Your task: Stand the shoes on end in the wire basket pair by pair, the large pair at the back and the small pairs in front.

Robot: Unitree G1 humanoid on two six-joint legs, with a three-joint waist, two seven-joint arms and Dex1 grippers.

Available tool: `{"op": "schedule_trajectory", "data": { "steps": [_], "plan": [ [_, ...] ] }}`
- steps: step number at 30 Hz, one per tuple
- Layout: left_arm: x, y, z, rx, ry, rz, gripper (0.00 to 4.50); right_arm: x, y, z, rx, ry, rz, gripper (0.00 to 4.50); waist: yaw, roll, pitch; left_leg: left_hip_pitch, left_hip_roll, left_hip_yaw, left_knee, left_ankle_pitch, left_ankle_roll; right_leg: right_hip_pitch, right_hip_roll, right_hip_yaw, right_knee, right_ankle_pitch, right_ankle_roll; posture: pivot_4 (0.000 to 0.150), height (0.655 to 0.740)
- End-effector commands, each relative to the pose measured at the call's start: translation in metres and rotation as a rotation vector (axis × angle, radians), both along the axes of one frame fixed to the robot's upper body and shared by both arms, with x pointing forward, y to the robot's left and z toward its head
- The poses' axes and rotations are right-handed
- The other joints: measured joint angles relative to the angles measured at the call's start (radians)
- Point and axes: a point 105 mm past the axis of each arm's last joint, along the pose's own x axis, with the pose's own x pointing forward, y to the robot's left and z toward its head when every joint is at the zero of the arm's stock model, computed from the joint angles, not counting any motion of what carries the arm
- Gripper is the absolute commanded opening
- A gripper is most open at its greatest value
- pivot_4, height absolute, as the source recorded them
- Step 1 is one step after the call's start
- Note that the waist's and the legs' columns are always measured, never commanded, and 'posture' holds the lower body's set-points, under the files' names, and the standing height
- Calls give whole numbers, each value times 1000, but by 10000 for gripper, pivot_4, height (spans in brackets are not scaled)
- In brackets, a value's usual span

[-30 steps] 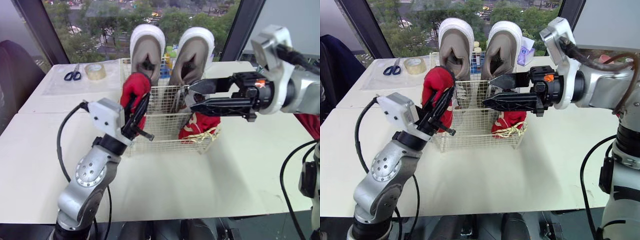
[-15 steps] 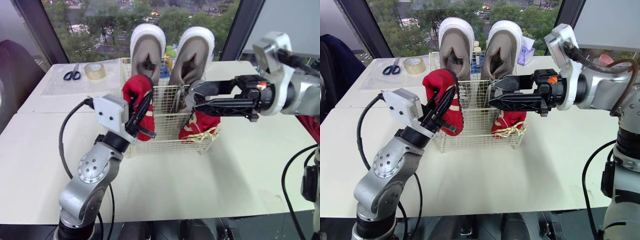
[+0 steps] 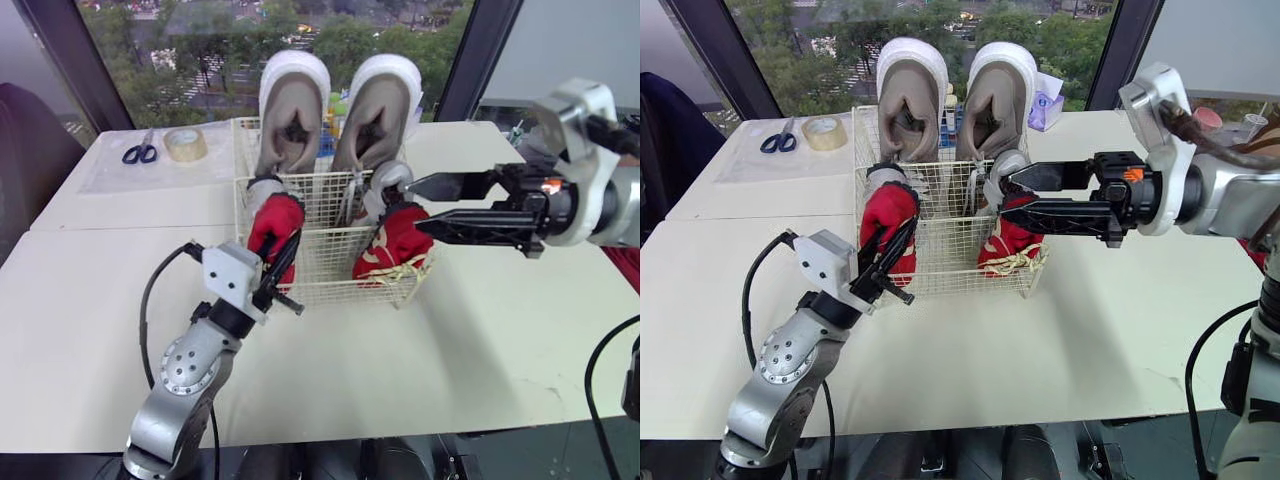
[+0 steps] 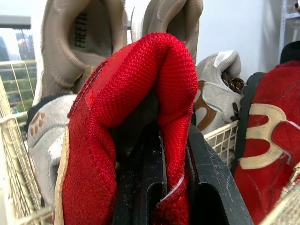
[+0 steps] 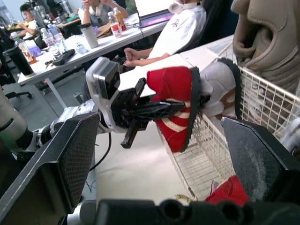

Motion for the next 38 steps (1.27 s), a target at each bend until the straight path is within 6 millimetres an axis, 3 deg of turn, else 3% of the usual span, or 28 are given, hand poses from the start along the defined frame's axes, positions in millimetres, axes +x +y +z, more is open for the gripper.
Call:
{"op": "schedule_trajectory", "data": {
  "steps": [1,4,10,14,17,24,26,29,34,38],
  "plan": [
    [0,13,-12,-23,116,25,17883,-7,0,10,15,-54,11,45000,-2,0,0,0,0,0,0,0,0,0,0,0,0,0,0,1500,7400],
    [-12,18,-8,-4,164,6,32032,-5,-2,9,15,-48,3,45000,-1,-1,1,0,0,0,0,0,0,-1,0,0,0,0,0,1500,7400],
    [-45,38,1,-19,346,-107,32032,1,-7,2,15,-33,-8,45000,-20,0,1,-1,0,-2,-1,0,0,-1,0,0,-1,-1,2,1500,7400],
    [-73,55,8,11,511,-273,32032,5,-16,2,47,-23,-21,45000,-22,-1,5,-1,0,-3,-1,0,-1,-1,0,-1,0,-1,2,1500,7400],
    [-75,74,14,13,600,-293,32032,8,-25,0,76,-5,-42,45000,-18,1,8,-1,-1,-2,-1,0,-1,-1,-1,-1,-2,-2,2,1500,7400],
    [-78,113,-3,-33,776,-275,32032,16,-92,8,260,34,-245,45000,-20,4,10,-1,-3,1,-10,0,-1,-2,-1,0,-12,-1,1,1500,7400],
    [-76,120,-9,-38,805,-279,32032,12,-102,-9,232,93,-287,45000,-17,3,10,-1,-3,2,-13,0,-2,-3,-1,0,-14,-1,1,1500,7400],
    [-75,123,-13,-51,823,-304,32032,2,-100,-36,149,166,-287,45000,-19,4,10,0,-2,2,-18,0,-5,-4,-1,0,-15,-1,1,1500,7400],
    [-76,110,-25,-43,862,-370,32032,-15,-83,-78,120,283,-269,45000,-25,6,11,0,-1,2,-19,-1,-6,-4,-1,0,-14,-1,1,1500,7400],
    [-75,106,-34,-49,874,-372,32032,-24,-70,-96,122,323,-270,45000,-22,6,11,0,-1,2,-19,-1,-6,-4,-1,1,-15,-1,1,1500,7400]
  ]
}}
